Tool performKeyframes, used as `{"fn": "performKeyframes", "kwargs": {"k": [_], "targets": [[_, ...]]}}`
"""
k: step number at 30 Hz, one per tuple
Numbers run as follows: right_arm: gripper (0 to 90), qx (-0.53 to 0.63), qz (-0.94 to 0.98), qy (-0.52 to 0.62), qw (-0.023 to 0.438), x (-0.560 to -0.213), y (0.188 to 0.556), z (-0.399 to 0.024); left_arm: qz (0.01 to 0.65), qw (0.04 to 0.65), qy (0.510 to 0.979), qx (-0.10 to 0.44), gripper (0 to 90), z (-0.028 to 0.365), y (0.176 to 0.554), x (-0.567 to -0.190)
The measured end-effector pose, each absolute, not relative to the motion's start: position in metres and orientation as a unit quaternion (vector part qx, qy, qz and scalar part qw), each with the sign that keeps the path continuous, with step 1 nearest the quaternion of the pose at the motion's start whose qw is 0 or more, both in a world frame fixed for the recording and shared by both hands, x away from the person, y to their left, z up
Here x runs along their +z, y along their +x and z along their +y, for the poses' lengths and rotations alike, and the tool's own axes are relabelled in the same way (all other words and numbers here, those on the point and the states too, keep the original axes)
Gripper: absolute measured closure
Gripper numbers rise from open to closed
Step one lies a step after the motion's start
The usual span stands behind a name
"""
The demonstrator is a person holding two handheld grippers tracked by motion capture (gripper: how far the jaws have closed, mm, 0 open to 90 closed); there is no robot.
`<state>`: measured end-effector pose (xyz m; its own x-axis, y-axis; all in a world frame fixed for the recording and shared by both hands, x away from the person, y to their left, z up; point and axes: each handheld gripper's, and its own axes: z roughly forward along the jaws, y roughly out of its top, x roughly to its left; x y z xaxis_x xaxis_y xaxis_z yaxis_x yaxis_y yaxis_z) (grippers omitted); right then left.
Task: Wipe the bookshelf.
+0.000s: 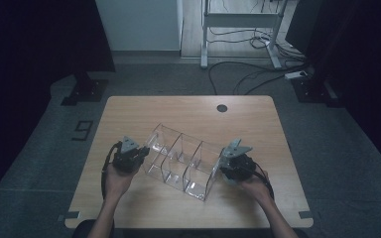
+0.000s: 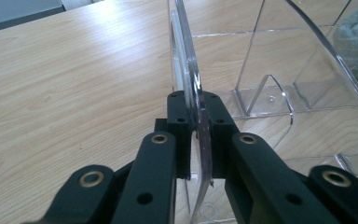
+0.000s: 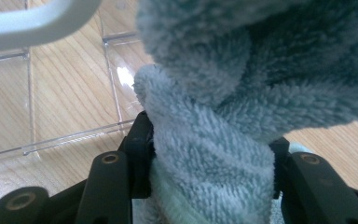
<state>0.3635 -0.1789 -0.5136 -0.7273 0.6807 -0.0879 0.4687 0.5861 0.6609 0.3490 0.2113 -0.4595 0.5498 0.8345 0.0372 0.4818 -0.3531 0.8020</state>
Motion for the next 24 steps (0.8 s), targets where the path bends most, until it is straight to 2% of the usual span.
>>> {"fn": "performKeyframes", "kwargs": {"k": [10,24], "targets": [[51.2,0.303,0.878,0.340,0.146,-0.527,0.366,-0.176,0.417,0.392,0.787,0.229,83.8,0.212,0.348,-0.461],[51.0,0.300,0.882,0.334,0.142,-0.526,0.359,-0.174,0.429,0.389,0.780,0.239,84.8,0.209,0.348,-0.462]]}}
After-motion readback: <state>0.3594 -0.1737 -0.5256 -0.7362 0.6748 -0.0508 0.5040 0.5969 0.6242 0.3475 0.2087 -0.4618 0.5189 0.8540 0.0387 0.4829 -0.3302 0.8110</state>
